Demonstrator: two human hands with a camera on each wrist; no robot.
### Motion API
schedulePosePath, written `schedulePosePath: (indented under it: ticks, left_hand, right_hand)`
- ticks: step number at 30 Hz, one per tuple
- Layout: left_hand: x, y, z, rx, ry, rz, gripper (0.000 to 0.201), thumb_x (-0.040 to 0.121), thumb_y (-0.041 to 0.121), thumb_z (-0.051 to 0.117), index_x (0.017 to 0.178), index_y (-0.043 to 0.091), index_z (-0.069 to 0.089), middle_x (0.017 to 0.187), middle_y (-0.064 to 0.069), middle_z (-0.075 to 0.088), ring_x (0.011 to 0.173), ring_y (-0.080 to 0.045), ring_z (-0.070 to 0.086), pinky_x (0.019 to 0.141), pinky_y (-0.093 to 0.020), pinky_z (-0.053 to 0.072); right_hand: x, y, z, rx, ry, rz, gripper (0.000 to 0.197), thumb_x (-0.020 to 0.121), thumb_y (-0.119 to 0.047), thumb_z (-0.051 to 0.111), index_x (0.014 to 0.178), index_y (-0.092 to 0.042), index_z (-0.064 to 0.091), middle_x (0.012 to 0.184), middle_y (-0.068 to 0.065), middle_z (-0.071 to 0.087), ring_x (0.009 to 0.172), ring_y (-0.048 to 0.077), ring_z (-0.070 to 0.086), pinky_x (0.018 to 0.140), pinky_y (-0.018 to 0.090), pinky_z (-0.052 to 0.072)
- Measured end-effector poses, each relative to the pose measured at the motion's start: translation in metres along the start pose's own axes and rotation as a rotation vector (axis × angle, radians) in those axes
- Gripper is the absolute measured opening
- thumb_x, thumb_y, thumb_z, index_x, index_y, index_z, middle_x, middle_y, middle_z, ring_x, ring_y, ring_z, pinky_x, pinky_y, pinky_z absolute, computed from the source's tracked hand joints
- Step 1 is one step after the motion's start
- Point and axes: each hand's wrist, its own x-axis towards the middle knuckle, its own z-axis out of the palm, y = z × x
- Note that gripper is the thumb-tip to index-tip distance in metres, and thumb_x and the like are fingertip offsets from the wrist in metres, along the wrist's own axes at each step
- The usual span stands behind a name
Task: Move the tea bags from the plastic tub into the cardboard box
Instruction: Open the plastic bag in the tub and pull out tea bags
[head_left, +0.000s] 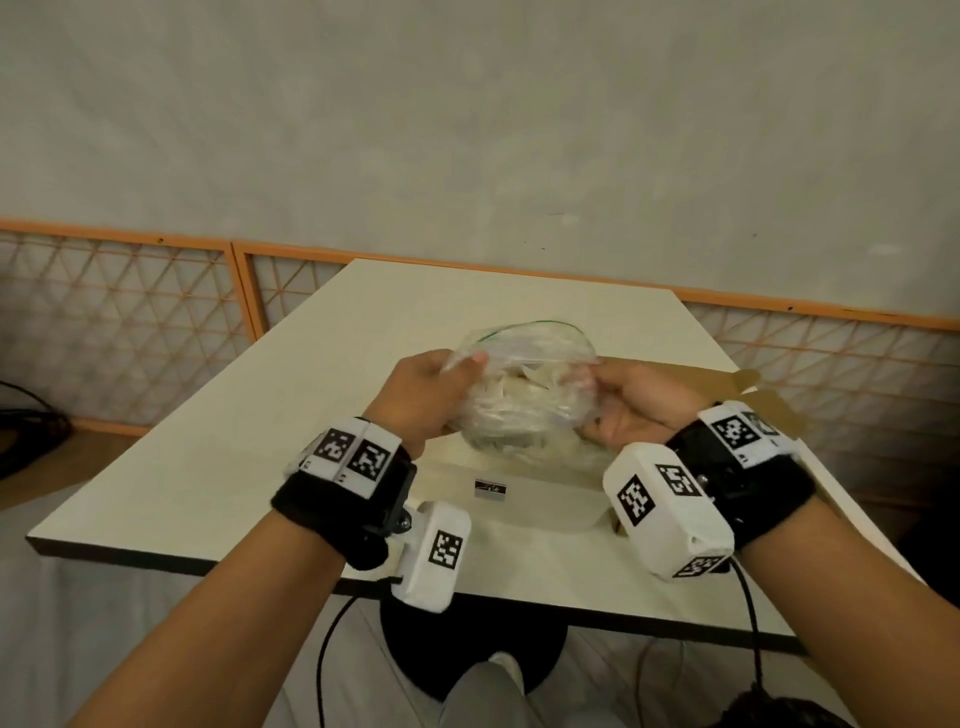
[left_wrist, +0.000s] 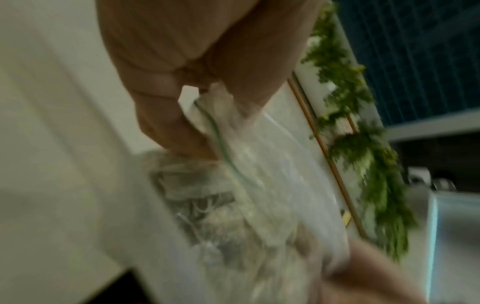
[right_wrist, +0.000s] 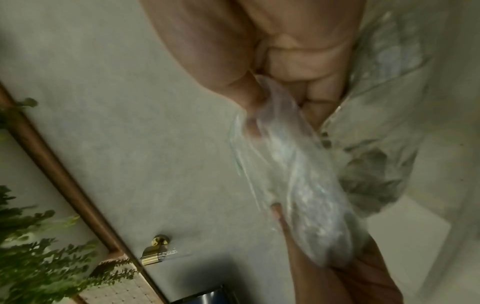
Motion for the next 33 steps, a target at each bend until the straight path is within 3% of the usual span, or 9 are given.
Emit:
schedulePosePath:
  ticks: [6,9,11,14,17,20,24,29,33]
  left_hand:
    - [-0.002,0.007,0.006,-0.618,-0.184,-0.307,0.023,0.099,0.024,0.047,0.096,0.009,0.064,0.080,-0.005,0.072,0.070,-0.017,0.070,0.058,-0.030,0.059]
    - [-0.005,0.005,0.015,-0.662,-0.220,-0.323,0.024,0.097,0.019,0.045,0.094,0.008,0.066,0.070,-0.003,0.066,0.051,-0.015,0.062,0.049,-0.023,0.052]
    - [-0.006,0.005,0.020,-0.551,-0.190,-0.310,0.018,0.092,0.019,0.049,0.095,0.010,0.063,0.067,0.000,0.060,0.042,-0.011,0.052,0.047,-0.019,0.047]
    - [-0.002,0.002,0.022,-0.283,-0.058,-0.206,0.023,0.091,0.034,0.059,0.098,0.014,0.068,0.094,-0.004,0.071,0.076,-0.015,0.067,0.065,-0.026,0.053]
    - [0.005,-0.001,0.014,-0.108,-0.057,-0.230,0.038,0.084,0.049,0.064,0.112,0.023,0.066,0.122,0.000,0.062,0.114,-0.022,0.056,0.094,-0.042,0.049]
    - [0.006,-0.001,0.006,-0.310,-0.135,-0.364,0.033,0.086,0.040,0.065,0.108,0.016,0.064,0.112,-0.010,0.063,0.100,-0.029,0.063,0.084,-0.048,0.055]
    - [0.009,-0.004,0.002,-0.485,-0.111,-0.372,0.028,0.089,0.030,0.063,0.109,0.010,0.061,0.095,-0.011,0.066,0.082,-0.026,0.068,0.063,-0.041,0.060]
    - [0.012,-0.007,0.006,-0.469,-0.030,-0.385,0.033,0.091,0.033,0.061,0.115,0.011,0.058,0.097,-0.009,0.063,0.084,-0.024,0.064,0.062,-0.039,0.059]
    - [0.018,-0.005,0.003,-0.436,0.003,-0.367,0.023,0.090,0.032,0.062,0.102,0.013,0.060,0.095,-0.007,0.063,0.083,-0.022,0.062,0.064,-0.037,0.056]
  right_hand:
    - [-0.004,0.006,0.000,-0.113,0.131,0.073,0.015,0.079,-0.017,0.060,0.067,-0.010,0.064,0.047,0.001,0.051,0.044,0.020,0.052,0.059,0.026,0.051]
    - [0.001,0.006,-0.006,-0.091,0.123,0.064,0.033,0.069,-0.043,0.075,0.082,-0.013,0.074,0.072,0.004,0.059,0.066,0.022,0.055,0.085,0.029,0.050]
    - [0.006,0.007,-0.009,-0.089,0.138,0.019,0.039,0.069,-0.057,0.071,0.072,-0.018,0.072,0.068,0.002,0.058,0.063,0.020,0.053,0.081,0.027,0.044]
    - [0.012,0.008,-0.013,-0.065,0.130,-0.014,0.045,0.067,-0.064,0.069,0.052,-0.026,0.049,0.059,0.002,0.041,0.055,0.017,0.034,0.068,0.028,0.029]
    - [0.016,0.006,-0.021,0.036,0.091,0.017,0.035,0.076,-0.050,0.069,0.064,-0.017,0.066,0.065,0.004,0.059,0.064,0.019,0.055,0.084,0.027,0.042]
    - [0.009,0.002,-0.019,0.001,-0.053,0.005,0.019,0.078,-0.032,0.071,0.081,-0.013,0.066,0.069,0.006,0.053,0.068,0.019,0.050,0.081,0.025,0.042]
    - [0.011,0.004,-0.012,-0.369,0.103,-0.255,0.019,0.090,-0.001,0.046,0.088,-0.019,0.054,0.077,0.007,0.055,0.060,0.016,0.056,0.050,0.026,0.050]
    - [0.012,0.005,-0.008,-0.962,0.339,-0.562,0.016,0.089,-0.017,0.055,0.090,-0.033,0.053,0.107,0.005,0.051,0.095,0.018,0.054,0.081,0.030,0.047]
    - [-0.011,-0.001,0.005,-1.097,0.272,-0.897,0.016,0.088,-0.036,0.058,0.103,-0.031,0.053,0.102,-0.005,0.049,0.090,0.004,0.050,0.070,0.012,0.037]
